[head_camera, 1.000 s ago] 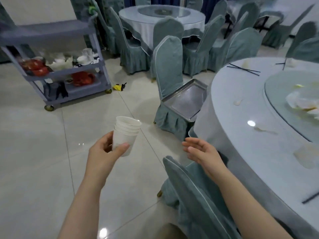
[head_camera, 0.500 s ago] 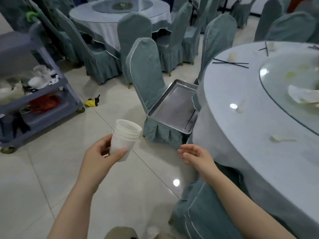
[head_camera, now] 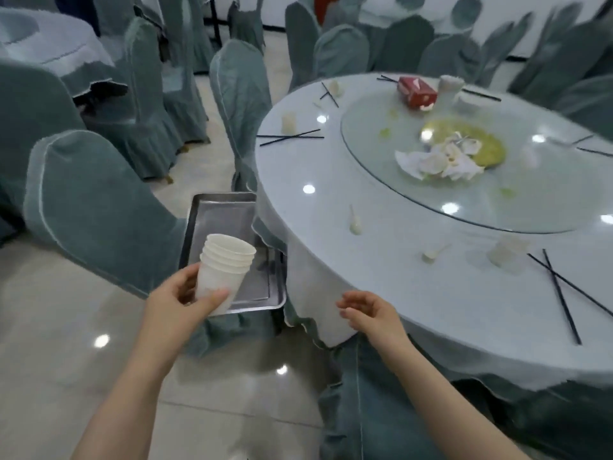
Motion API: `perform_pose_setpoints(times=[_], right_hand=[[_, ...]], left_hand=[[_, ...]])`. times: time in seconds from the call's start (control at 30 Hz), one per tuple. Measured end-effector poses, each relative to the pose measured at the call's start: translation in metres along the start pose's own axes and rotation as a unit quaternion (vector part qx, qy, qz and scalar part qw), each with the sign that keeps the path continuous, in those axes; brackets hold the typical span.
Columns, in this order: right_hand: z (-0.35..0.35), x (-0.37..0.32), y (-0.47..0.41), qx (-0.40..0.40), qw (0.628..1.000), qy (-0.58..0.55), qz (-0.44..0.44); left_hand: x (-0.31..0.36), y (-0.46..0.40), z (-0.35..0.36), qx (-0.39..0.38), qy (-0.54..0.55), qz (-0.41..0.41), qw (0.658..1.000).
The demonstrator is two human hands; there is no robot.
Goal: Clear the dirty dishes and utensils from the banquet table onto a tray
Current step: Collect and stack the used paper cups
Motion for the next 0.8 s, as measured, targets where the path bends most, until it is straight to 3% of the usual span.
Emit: perform_pose_setpoints(times=[0.33,0.57,0.8], right_hand=[[-0.097,-0.005,0.004,0.236,0.971,0.041,0.021],[-0.194,0.009,-0.059,0.357,0.930,0.071,0.058],[-0.307,0.021,-0.151,0.388,0.858,0.326,0.082]], left_hand=[[0.051,-0.105,0.139,-0.244,-0.026,0.042,0.968],[0.074,-0.171,0.235,-0.306,-0.075,0.048,0.948],[0.094,-0.235,0.302,-0.286,-0.091,0.047,0.953]])
Point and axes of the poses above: each hand's wrist, its own y-axis away from the middle knuckle, its own z-axis out of the palm, x = y × z, the point moved 4 cm from there along -y, towards the middle knuckle, and after that the axes turned 3 degrees about y, right-handed, at the moved point
